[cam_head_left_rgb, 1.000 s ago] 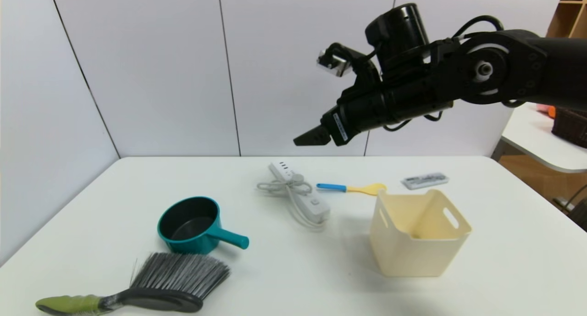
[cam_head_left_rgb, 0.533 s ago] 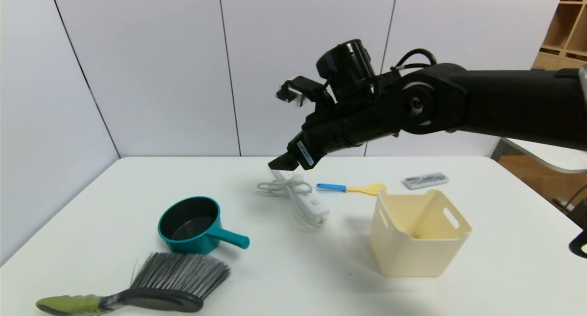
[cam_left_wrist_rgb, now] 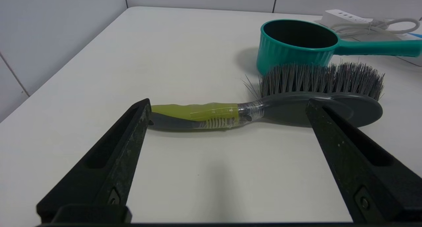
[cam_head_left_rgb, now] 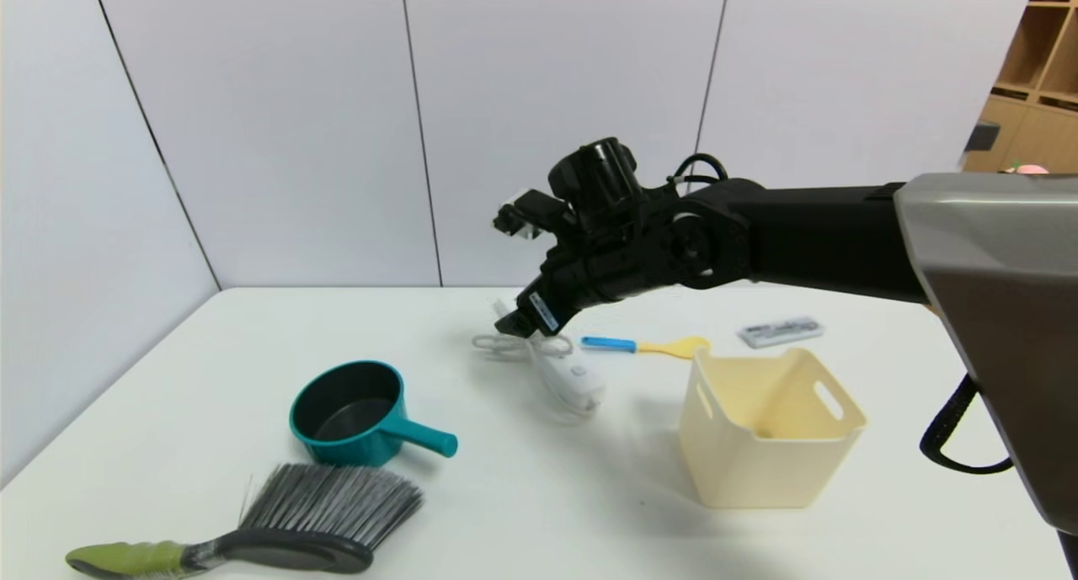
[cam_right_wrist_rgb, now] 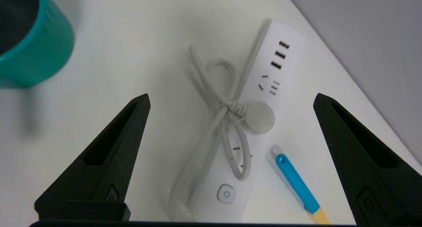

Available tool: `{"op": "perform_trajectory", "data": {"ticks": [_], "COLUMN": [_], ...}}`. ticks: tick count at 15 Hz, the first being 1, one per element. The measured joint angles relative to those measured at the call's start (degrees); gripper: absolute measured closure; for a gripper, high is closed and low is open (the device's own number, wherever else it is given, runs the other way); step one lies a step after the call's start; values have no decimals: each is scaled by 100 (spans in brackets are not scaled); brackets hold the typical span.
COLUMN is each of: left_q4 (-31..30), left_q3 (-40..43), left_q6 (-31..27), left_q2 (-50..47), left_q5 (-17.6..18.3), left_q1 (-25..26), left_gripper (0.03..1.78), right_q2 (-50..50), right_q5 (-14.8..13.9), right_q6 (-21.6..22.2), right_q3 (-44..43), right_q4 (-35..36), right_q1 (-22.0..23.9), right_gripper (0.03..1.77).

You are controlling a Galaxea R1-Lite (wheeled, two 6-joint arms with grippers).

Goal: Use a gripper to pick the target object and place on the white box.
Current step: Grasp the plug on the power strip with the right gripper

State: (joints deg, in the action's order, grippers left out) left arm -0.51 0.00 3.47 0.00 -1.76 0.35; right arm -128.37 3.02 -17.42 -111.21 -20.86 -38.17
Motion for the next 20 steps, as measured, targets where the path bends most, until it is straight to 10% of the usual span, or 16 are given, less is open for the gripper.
{"op": "perform_trajectory", "data": {"ticks": [15, 20], "left_q4": [0, 0], "left_q3": [0, 0], "left_q6": [0, 0], "left_q2": [0, 0], "left_q5": [5, 2], "left_q1": [0, 0], "left_gripper": [12, 12], "right_q2": [-313, -595], "right_q5": [-39, -453], "right_q6": [116, 491], "right_q3": [13, 2], "right_q4": [-234, 44], "right_q1": [151, 91], "right_gripper": [9, 9]}}
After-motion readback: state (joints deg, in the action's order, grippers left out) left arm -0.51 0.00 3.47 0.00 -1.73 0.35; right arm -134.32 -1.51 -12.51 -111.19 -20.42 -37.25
